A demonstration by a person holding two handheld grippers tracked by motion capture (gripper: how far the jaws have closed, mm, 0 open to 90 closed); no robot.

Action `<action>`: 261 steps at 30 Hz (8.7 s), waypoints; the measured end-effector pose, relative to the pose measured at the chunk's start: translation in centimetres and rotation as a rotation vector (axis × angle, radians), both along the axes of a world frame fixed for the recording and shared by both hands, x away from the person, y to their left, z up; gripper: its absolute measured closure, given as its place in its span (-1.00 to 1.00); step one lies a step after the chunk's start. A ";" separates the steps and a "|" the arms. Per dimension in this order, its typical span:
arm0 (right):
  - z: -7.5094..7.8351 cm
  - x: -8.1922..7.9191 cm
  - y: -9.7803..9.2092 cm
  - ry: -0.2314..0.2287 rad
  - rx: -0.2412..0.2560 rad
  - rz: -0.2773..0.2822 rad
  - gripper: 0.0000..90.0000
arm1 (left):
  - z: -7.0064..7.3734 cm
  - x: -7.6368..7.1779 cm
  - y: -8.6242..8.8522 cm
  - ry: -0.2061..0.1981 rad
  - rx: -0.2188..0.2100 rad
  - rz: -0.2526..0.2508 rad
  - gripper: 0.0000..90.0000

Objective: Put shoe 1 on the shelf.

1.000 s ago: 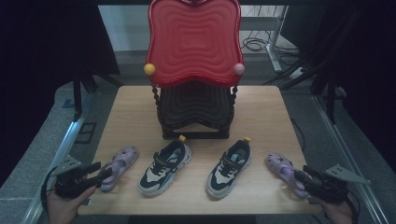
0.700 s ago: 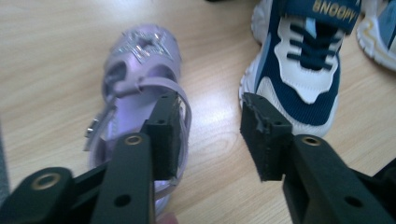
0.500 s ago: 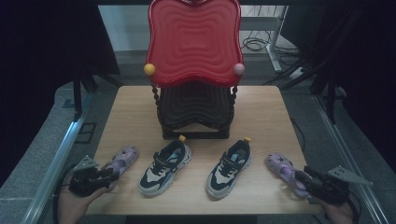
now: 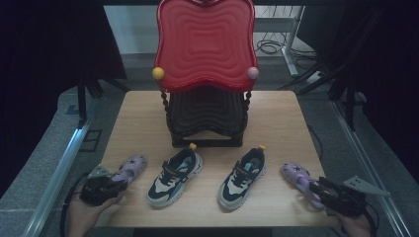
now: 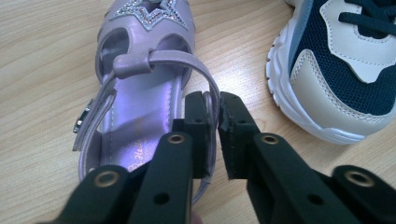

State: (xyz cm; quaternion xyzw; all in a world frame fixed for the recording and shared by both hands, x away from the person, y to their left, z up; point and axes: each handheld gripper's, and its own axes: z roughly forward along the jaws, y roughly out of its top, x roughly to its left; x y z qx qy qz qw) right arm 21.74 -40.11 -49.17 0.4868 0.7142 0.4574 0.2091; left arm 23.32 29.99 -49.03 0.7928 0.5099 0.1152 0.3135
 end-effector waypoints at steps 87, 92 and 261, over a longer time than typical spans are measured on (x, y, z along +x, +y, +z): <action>0.0 0.6 0.4 0.084 0.119 0.066 0.91 | 1.4 -0.8 2.8 -0.153 -0.306 0.093 0.94; 0.3 0.6 0.4 0.063 0.131 0.057 0.91 | 1.8 -1.1 2.9 -0.179 -0.317 0.100 0.94; 7.1 13.0 22.9 -0.179 0.271 0.198 0.89 | 9.6 10.8 -13.3 -0.460 -0.383 -0.092 0.94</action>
